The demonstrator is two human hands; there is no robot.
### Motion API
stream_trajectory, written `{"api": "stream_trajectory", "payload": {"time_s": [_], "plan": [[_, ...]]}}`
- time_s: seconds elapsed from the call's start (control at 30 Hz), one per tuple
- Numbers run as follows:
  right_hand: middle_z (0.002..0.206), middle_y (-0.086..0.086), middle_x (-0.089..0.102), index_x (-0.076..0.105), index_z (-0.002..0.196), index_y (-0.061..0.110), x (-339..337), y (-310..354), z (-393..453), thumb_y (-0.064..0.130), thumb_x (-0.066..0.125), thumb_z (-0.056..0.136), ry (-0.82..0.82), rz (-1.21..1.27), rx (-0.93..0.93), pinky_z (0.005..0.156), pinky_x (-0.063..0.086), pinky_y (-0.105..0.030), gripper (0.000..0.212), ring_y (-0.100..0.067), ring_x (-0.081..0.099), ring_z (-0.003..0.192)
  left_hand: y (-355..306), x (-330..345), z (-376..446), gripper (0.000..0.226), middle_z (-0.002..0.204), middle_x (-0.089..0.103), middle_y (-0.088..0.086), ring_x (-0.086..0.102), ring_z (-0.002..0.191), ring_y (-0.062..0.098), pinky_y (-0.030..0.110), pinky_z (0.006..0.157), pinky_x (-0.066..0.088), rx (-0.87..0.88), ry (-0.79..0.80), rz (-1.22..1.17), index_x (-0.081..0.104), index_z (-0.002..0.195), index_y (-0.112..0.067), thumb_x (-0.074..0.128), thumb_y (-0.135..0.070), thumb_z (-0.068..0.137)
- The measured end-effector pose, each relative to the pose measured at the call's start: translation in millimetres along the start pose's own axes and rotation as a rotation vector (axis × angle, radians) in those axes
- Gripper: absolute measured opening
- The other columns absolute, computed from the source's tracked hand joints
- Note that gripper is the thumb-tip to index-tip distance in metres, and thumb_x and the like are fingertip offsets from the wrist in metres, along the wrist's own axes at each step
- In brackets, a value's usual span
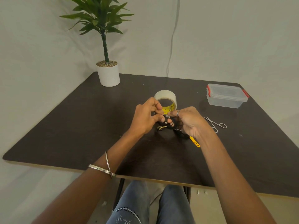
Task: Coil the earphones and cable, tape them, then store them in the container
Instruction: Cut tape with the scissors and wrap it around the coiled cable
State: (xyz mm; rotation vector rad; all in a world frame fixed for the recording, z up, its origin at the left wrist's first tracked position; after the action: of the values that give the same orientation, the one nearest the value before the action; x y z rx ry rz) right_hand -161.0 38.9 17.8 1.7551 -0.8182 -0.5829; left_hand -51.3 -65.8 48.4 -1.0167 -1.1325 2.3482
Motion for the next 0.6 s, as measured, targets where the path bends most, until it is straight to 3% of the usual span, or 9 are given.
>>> {"api": "stream_trajectory", "payload": {"time_s": [0.23,0.3,0.4,0.5,0.6], "plan": [[0.049,-0.009,0.062,0.066,0.076,0.0,-1,-3,2,0.004,0.065,0.084,0.022,-0.069,0.091,0.044,0.044,-0.021,0.009,-0.014,0.054,0.039,-8,-3,-6,0.032,0.077,0.068,-0.003,0.068,0.079,0.004,0.025,0.077,0.055,0.1,-0.096,-0.009,0.054,0.087,-0.013,0.077,0.002,0.07],[0.048,-0.007,0.061,0.066,0.075,0.002,-1,-3,-1,0.005,0.063,0.085,0.05,-0.097,0.121,0.047,0.041,-0.02,0.011,-0.012,0.051,0.04,-11,1,-7,0.028,0.081,0.068,-0.003,0.068,0.082,0.005,0.028,0.089,0.051,0.182,-0.092,0.036,0.061,0.093,-0.011,0.075,0.001,0.072],[0.053,-0.013,0.062,0.066,0.079,-0.007,-2,0,0,-0.006,0.058,0.083,0.042,-0.06,0.079,0.042,0.042,-0.019,0.009,-0.014,0.054,0.04,-17,9,-9,0.022,0.086,0.069,0.008,0.063,0.093,0.019,0.043,0.113,0.031,0.36,-0.092,0.233,0.07,0.102,-0.006,0.067,-0.007,0.08],[0.057,-0.018,0.062,0.065,0.081,-0.012,-5,5,3,-0.014,0.056,0.081,-0.019,-0.022,-0.014,0.041,0.046,-0.02,0.01,-0.016,0.057,0.04,-16,19,-9,0.024,0.078,0.059,0.013,0.056,0.087,0.026,0.055,0.11,0.026,0.472,-0.069,0.407,0.073,0.098,-0.003,0.06,-0.017,0.084],[0.069,-0.015,0.067,0.062,0.094,-0.001,-4,6,1,-0.007,0.061,0.086,0.039,0.092,-0.083,0.051,0.053,-0.021,0.01,-0.014,0.063,0.048,-14,20,-4,0.022,0.079,0.055,0.011,0.053,0.089,0.033,0.051,0.112,0.023,0.389,-0.05,0.435,0.072,0.094,-0.003,0.057,-0.018,0.087]]}}
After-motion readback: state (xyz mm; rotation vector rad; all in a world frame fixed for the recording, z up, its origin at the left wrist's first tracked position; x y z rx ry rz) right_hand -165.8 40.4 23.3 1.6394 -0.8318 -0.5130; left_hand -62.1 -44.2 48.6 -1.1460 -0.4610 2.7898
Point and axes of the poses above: each hand's wrist, its own z-axis towards the middle knuckle, its own x-axis out of the palm, y = z × x, the point moved 7 cm from there along z, towards the middle knuckle
